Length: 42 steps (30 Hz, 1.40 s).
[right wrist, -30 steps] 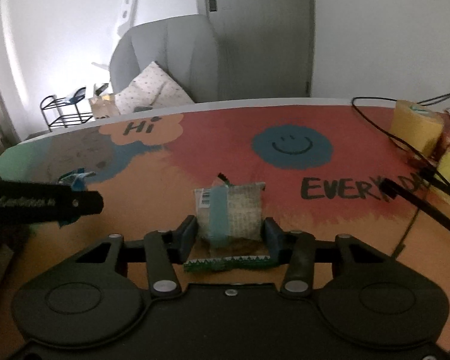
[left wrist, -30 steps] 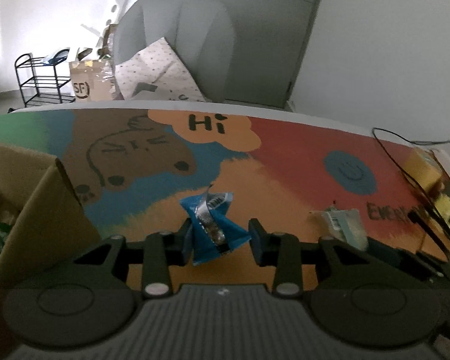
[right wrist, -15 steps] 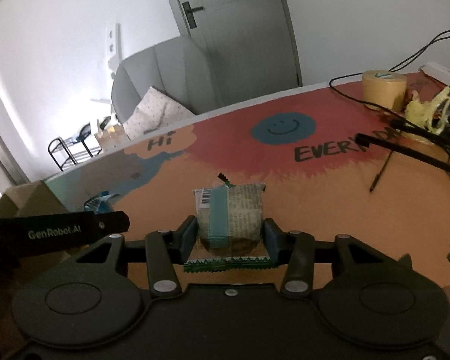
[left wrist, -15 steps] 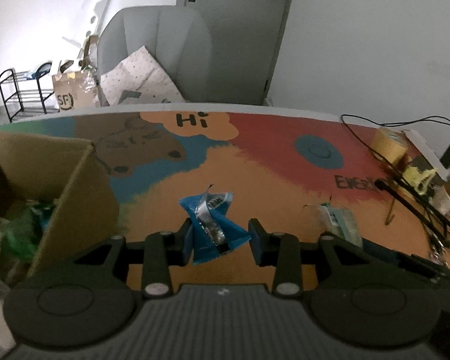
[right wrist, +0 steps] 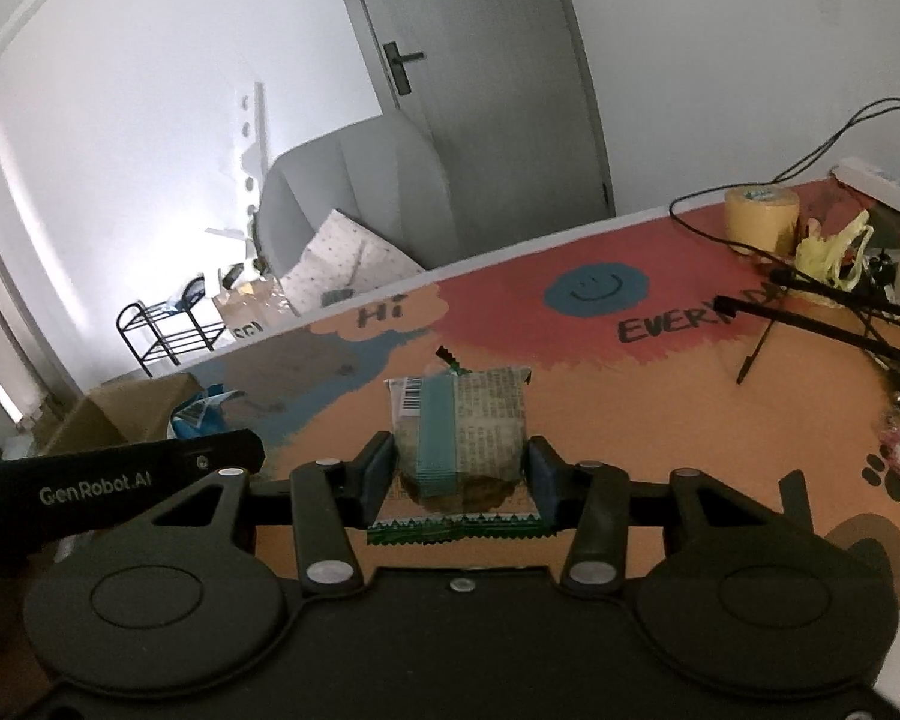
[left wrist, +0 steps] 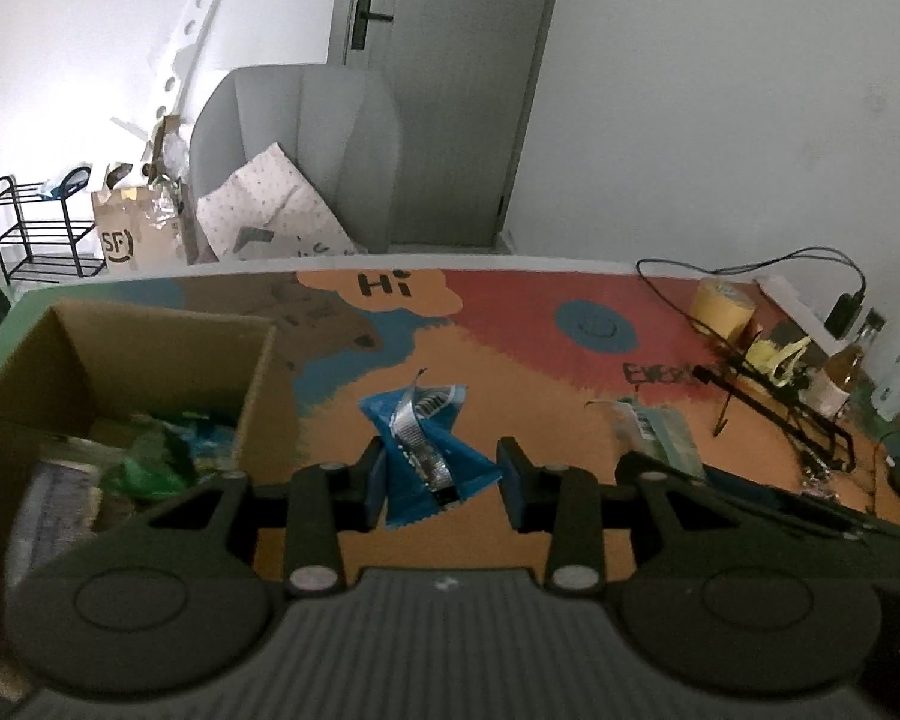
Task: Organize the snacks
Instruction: 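Carry the blue-silver packet to the box with the left tool while the right tool carries the clear packet, then open the left tool over the box while the right tool releases the clear packet into it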
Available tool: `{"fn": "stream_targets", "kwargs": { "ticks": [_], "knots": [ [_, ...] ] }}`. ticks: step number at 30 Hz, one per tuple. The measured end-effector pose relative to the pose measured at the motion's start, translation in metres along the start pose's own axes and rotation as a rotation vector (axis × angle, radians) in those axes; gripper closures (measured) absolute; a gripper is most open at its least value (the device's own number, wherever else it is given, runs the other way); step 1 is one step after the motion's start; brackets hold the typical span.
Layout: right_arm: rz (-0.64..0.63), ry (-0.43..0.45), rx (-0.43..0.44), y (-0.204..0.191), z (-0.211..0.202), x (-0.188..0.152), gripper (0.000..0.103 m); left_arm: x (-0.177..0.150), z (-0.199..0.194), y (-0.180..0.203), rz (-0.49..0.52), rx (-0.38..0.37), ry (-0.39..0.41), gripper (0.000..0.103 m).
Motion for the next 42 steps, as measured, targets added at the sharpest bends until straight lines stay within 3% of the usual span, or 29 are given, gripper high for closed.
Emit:
{"fn": "stream_targets", "kwargs": {
  "ticks": [19,28,30,42],
  "knots": [
    [-0.059,0.041,0.110,-0.068,-0.028,0.004,0.057,0.011,-0.060,-0.052,-0.012,0.005,0.079,0.068],
    [-0.087,0.028,0.157,-0.095,-0.027,0.000,0.057,0.014,-0.071,-0.086,-0.047,0.047,0.103,0.070],
    [-0.090,0.028,0.167,-0.101,-0.026,0.001,0.057,0.014,-0.073,-0.093,-0.054,0.057,0.107,0.078],
    [-0.116,0.021,0.206,-0.137,-0.023,-0.003,0.057,0.011,-0.076,-0.127,-0.083,0.067,0.085,0.078]
  ]
}}
Point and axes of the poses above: each gripper's, at about its wrist camera, not at the fingertips, and z roughly the way its jaws point, y to its right, x to its top, the point moved 2 cm from there along z, roughly the way its jaws point, and after that the axes turned 12 degrees about y, right-handed, at the moved point
